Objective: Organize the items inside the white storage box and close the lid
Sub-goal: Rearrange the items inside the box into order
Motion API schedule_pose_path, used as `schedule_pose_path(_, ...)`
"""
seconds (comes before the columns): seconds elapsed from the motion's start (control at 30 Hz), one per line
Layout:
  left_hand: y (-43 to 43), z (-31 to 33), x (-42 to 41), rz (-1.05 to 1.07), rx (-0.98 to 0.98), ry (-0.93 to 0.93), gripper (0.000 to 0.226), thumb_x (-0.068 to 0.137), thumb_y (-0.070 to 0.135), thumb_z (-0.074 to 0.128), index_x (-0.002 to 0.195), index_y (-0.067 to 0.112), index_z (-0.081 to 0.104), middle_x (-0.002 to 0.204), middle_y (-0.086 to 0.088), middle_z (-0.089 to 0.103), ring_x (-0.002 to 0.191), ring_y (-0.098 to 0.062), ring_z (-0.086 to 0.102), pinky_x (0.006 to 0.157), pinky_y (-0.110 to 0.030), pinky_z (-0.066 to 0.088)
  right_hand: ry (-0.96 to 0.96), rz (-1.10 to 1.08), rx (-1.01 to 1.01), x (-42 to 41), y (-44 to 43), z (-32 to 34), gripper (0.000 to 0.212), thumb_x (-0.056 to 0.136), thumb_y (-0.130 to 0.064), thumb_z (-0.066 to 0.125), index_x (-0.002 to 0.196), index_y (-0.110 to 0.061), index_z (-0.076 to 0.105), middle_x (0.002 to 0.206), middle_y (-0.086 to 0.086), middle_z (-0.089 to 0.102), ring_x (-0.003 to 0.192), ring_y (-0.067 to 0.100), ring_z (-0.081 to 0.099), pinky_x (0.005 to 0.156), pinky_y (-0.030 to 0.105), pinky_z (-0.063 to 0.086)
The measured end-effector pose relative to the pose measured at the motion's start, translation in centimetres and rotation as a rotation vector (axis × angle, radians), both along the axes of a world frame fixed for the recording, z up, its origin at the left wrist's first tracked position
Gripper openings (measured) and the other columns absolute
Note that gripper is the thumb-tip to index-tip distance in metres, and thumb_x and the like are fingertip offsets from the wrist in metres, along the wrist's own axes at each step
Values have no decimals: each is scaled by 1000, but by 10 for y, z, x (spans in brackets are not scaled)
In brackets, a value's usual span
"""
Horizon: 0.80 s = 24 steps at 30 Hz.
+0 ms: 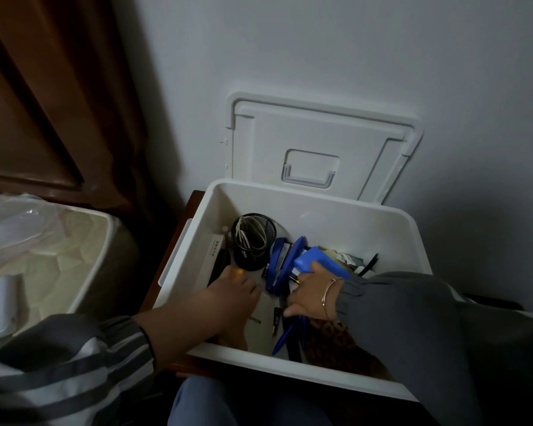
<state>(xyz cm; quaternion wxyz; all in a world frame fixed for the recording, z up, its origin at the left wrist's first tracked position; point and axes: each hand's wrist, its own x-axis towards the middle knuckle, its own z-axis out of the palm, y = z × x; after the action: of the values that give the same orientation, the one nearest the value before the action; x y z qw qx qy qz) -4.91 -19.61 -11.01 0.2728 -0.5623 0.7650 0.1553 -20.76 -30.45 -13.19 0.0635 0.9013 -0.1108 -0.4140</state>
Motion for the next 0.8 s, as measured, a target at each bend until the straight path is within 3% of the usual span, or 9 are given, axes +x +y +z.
schedule_pose_path(0.23, 4, 4, 1, -12, -34, -30, 113, 72, 66, 65, 150, 4, 13, 152, -15, 25, 139, -32, 23, 114, -55, 7, -368, 23, -1, 6, 7, -22, 49, 89, -38, 55, 132, -18, 47, 124, 8, 56, 115, 28, 45, 96, 41, 32)
schedule_pose_path(0.33, 4, 8, 1, -2, -15, -57, 114, 72, 66, 65, 151, 5, 9, 153, -15, 23, 141, -33, 20, 115, -57, 4, -377, 2, 88, 9, 4, -26, 52, 84, -31, 62, 132, -16, 49, 133, 7, 48, 118, 28, 43, 97, 43, 34)
schedule_pose_path(0.47, 3, 14, 0, 12, 2, -98, 114, 74, 65, 65, 151, 4, 7, 155, -14, 19, 143, -34, 15, 117, -56, 1, -360, 4, 140, 3, 6, -34, 65, 78, -39, 69, 134, -17, 45, 134, 7, 47, 119, 27, 43, 95, 41, 33)
schedule_pose_path(0.7, 5, 20, -1, 38, 18, -90, 112, 75, 62, 65, 151, 4, 8, 155, -15, 19, 143, -34, 14, 117, -54, 0, -380, 202, 70, -1, 17, -31, 34, 87, -21, 55, 120, -13, 55, 121, 7, 56, 112, 28, 50, 90, 37, 33)
schedule_pose_path(0.8, 6, 20, -1, 50, 19, -78, 112, 75, 62, 65, 151, 4, 6, 156, -13, 18, 144, -32, 14, 117, -54, 1, -381, 322, 27, -3, 21, -23, 14, 79, -25, 64, 93, -24, 68, 92, -6, 68, 88, 16, 63, 81, 26, 44)
